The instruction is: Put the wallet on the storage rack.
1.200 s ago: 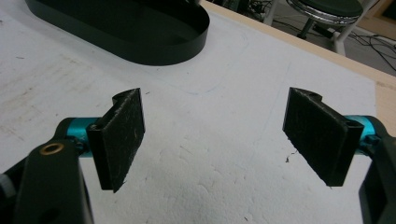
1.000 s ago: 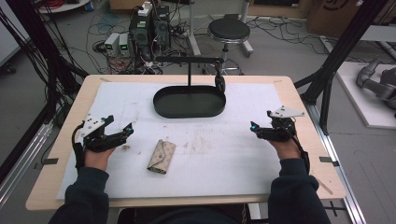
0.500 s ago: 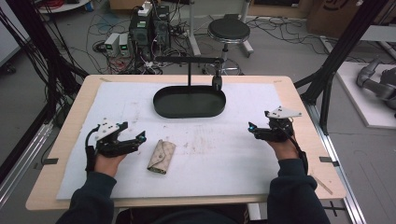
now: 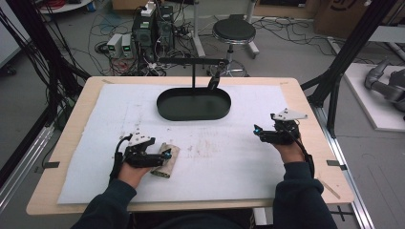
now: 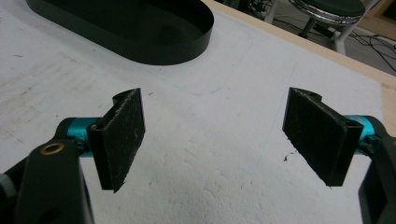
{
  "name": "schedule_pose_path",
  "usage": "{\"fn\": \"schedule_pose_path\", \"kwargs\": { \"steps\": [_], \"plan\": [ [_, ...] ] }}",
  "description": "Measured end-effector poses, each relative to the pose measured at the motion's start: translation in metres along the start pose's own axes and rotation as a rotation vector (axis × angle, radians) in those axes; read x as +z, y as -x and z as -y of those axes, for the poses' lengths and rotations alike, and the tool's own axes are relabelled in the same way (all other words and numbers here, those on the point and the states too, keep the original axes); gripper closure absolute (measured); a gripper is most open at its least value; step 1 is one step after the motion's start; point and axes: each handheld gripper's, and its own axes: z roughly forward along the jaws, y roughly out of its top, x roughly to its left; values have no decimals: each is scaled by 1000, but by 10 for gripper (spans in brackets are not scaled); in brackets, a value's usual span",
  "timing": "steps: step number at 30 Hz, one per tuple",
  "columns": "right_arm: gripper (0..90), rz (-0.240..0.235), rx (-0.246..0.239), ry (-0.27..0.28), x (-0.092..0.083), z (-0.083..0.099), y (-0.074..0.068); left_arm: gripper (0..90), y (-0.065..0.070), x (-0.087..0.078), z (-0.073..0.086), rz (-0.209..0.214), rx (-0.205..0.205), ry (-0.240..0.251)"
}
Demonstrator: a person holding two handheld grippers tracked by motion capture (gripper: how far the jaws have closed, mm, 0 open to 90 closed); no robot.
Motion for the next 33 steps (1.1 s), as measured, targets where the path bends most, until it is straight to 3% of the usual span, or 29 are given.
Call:
{"fn": "schedule_pose_path", "kwargs": {
  "steps": [4, 8, 13, 18, 19, 20, 21, 24, 27, 30, 33],
  "plan": [
    [216, 2, 2, -2, 0, 0, 0, 199, 2, 7, 3, 1, -15, -54],
    [216, 3, 4, -8, -1, 1, 0, 234, 6, 14, 6, 60, -15, -107],
    [216, -1, 8, -10, 0, 1, 0, 266, 3, 15, 3, 77, 8, -130],
    [216, -1, 3, -9, 0, 1, 0, 357, -4, 18, -4, 152, 106, -150],
    [217, -1, 1, -9, 0, 1, 0, 377, -5, 19, -5, 160, 118, -135],
    [217, -1, 2, -8, 0, 1, 0, 394, -7, 19, -7, 153, 145, -136],
    [217, 0, 2, -9, 0, 1, 0, 398, -8, 20, -7, 148, 147, -124],
    [218, -6, 7, -10, 0, 1, -1, 368, -10, 21, -6, 108, 108, -111],
    [218, -4, 7, -10, 0, 2, 0, 327, -6, 19, -7, 58, 114, -95],
    [218, -4, 12, -8, 0, 2, 0, 249, -2, 18, -5, 29, 82, -107],
    [219, -4, 9, -6, -1, 2, 1, 243, 1, 16, 1, 15, 63, -120]
  ]
}}
